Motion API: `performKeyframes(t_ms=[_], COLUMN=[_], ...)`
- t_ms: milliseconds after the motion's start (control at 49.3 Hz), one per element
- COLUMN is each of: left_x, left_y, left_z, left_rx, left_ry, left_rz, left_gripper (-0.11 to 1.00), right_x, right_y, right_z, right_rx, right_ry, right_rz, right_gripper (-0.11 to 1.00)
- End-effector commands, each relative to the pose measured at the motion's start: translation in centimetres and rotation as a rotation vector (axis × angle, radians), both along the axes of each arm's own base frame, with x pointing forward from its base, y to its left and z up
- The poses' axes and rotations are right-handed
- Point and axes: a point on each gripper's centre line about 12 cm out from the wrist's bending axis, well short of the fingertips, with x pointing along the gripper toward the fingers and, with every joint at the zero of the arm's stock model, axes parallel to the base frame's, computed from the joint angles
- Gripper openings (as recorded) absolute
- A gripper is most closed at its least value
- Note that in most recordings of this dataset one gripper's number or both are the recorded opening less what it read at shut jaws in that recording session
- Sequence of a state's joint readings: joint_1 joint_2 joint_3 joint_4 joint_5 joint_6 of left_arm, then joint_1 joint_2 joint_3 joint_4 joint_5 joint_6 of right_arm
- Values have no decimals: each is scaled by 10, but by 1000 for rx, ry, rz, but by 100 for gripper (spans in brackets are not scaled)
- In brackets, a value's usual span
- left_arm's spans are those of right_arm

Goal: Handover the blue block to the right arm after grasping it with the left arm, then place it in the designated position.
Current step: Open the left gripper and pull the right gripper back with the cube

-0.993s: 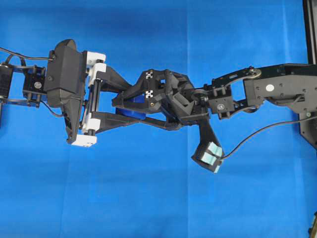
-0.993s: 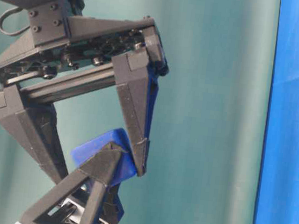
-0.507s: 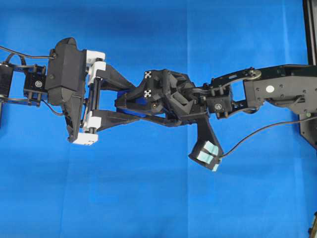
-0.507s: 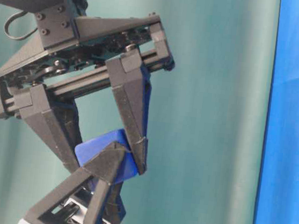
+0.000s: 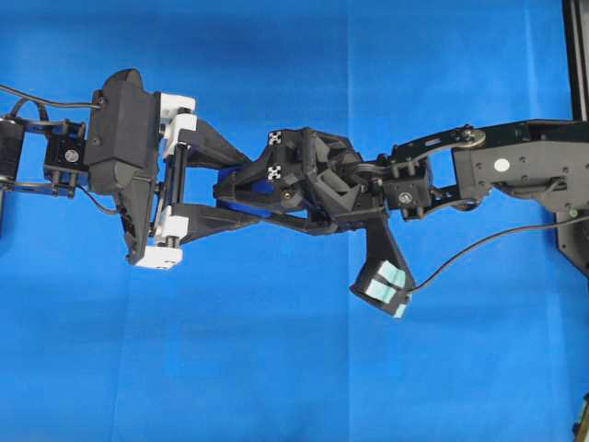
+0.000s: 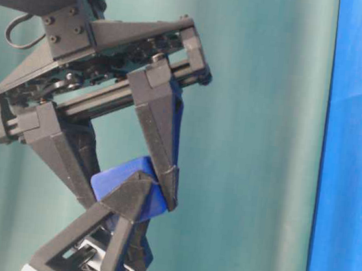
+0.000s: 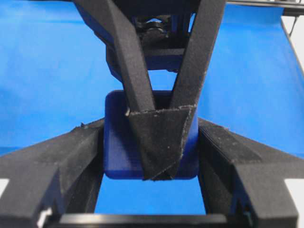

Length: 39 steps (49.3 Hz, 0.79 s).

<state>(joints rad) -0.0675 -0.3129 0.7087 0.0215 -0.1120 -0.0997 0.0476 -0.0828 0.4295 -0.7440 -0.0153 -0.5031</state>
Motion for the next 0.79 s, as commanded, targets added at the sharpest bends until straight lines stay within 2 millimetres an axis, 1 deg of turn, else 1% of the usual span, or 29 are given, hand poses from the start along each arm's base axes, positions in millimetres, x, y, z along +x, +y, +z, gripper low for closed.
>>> performKeyframes(t_ms=[0,20,41,142,182,223,263,466,588,770], left_x=[0,0,-1,-2,-2,-2,-2,-4,-6,-11], left_y=[-4,-4,-4,-4,-4,-4,-4,0,2,3], left_z=[11,11,11,11,11,12,13,12,12,10], left_rx=[-14,-16,-17,-21,-21,-19,-18,-16,-19,-21], left_ry=[-33,-33,-34,-38,-38,-42,-45,-43,-43,-42], left_rz=[-7,-7,-7,-6,-6,-6,-7,3,9,11], left_gripper=[49,50,52,79,87,92,93,93,93,93], right_x=[1,1,1,0,0,0,0,-5,-17,-43], right_y=[-2,-2,-2,-2,-2,-2,-2,-2,-1,-1], right_z=[19,19,18,18,18,17,17,17,19,21], right_rx=[8,6,7,8,7,8,8,13,16,25], right_ry=[-46,-46,-45,-45,-43,-39,-38,-34,-35,-38], right_rz=[-7,-6,-5,-6,-8,-10,-11,-12,-14,-16], right_gripper=[42,42,42,42,42,42,42,42,42,42])
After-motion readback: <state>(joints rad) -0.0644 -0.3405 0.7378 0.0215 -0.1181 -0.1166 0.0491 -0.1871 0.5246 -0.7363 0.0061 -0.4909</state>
